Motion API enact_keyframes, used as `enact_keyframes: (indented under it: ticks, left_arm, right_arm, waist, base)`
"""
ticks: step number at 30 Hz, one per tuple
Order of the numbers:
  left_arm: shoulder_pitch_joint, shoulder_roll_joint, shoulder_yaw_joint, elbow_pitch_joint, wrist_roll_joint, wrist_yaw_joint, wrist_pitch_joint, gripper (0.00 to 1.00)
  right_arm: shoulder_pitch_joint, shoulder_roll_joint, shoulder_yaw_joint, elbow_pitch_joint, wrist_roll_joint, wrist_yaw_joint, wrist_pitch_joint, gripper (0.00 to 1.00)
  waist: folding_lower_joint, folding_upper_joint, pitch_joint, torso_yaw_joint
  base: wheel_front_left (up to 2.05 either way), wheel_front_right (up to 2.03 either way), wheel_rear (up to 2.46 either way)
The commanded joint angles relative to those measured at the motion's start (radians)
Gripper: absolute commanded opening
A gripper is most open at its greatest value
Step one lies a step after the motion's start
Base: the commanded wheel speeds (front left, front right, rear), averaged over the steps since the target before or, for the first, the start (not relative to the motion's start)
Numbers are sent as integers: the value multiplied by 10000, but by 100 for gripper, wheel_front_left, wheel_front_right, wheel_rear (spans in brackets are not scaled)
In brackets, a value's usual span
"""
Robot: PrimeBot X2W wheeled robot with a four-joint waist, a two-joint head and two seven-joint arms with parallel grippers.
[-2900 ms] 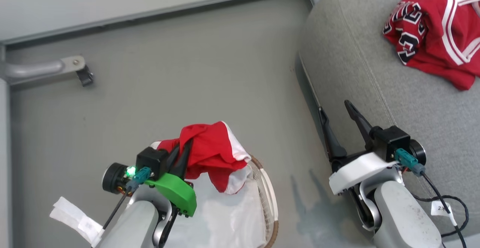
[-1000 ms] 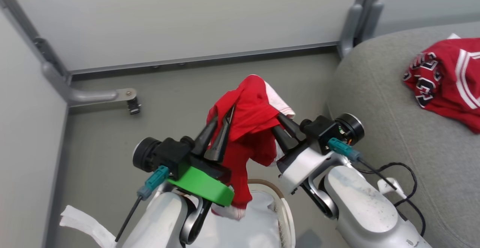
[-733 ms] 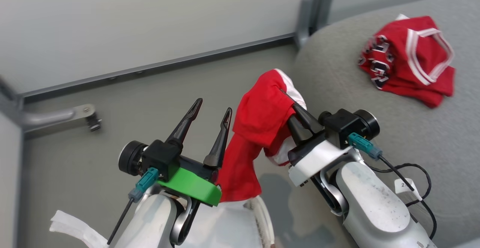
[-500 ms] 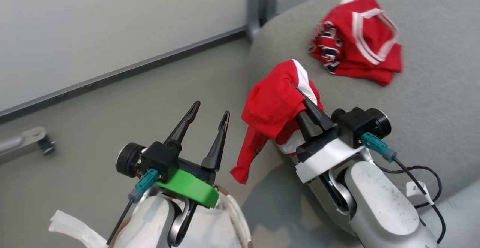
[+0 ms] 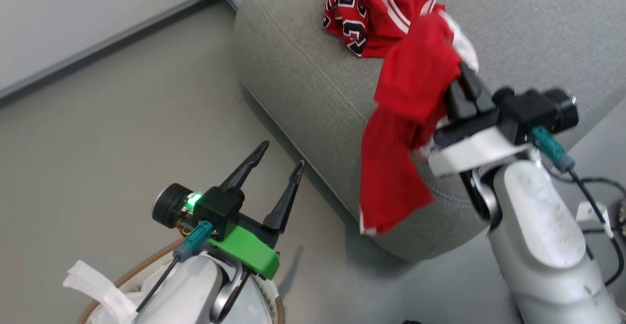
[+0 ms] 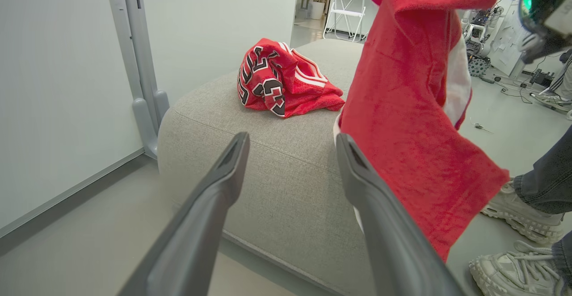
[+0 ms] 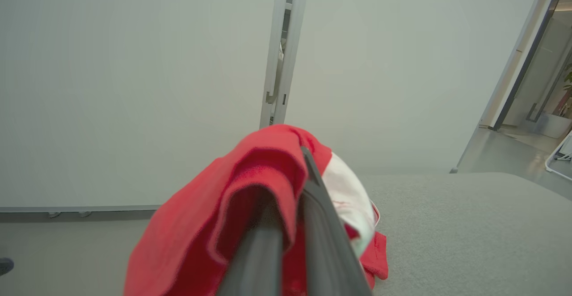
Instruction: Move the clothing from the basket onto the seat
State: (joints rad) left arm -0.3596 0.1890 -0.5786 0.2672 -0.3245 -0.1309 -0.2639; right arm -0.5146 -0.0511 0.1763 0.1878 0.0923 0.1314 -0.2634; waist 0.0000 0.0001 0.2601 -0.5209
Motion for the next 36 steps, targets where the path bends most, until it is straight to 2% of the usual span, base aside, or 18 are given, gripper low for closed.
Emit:
enact_keyframes:
  ticks: [1,10,19,22,26,32,33,34,35,36]
  left_arm:
    - [-81,236,47,-5,-102,3,-5,100]
    - [230,1219,425,-368,-4,3,-5,100]
    - [-229,1703,218,-680,-142,3,-5,100]
    - [-379,1760,181,-754,-187,3,-5,100]
    - [-512,1838,325,-788,-284,3,-5,100]
    - [-681,1938,539,-803,-318,3,-5,100]
    - [-702,1943,564,-787,-327,3,-5,100]
    - [-721,1927,575,-770,-330,3,-5,100]
    - [-741,1897,596,-742,-335,3,-5,100]
    - [-745,1881,636,-704,-347,3,-5,100]
  right_arm:
    - [-503,1,-101,121,-317,-14,-18,0]
    - [-4093,-333,-1212,1913,-2233,-14,-18,0]
    - [-6757,-1375,-3538,3204,-4136,-16,309,0]
    - [-7056,-1651,-4356,3334,-4796,-14,616,0]
    - [-6917,-1885,-4837,3640,-5355,-16,861,0]
    - [-6136,-1433,-5742,4323,-5524,-14,852,0]
    - [-5914,-1323,-5910,4449,-5587,-14,740,35]
    - [-5747,-1227,-6047,4542,-5575,-16,635,75]
    - [-5547,-1102,-6224,4634,-5552,-14,485,100]
    - [-5391,-1018,-6322,4727,-5605,-14,384,100]
  waist:
    - [0,-1,852,-302]
    - [0,-1,2138,-304]
    - [0,-1,3097,638]
    - [0,-1,3349,1016]
    - [0,-1,3651,1420]
    - [0,-1,3980,1705]
    - [0,-1,3993,1730]
    - [0,-1,3995,1749]
    - [0,-1,3984,1771]
    - [0,-1,3958,1778]
  base:
    - [0,0,0]
    - [0,0,0]
    - [0,0,0]
    - [0,0,0]
    - [0,0,0]
    - [0,0,0]
    - [0,0,0]
    - [0,0,0]
    - [0,0,0]
    - [0,0,0]
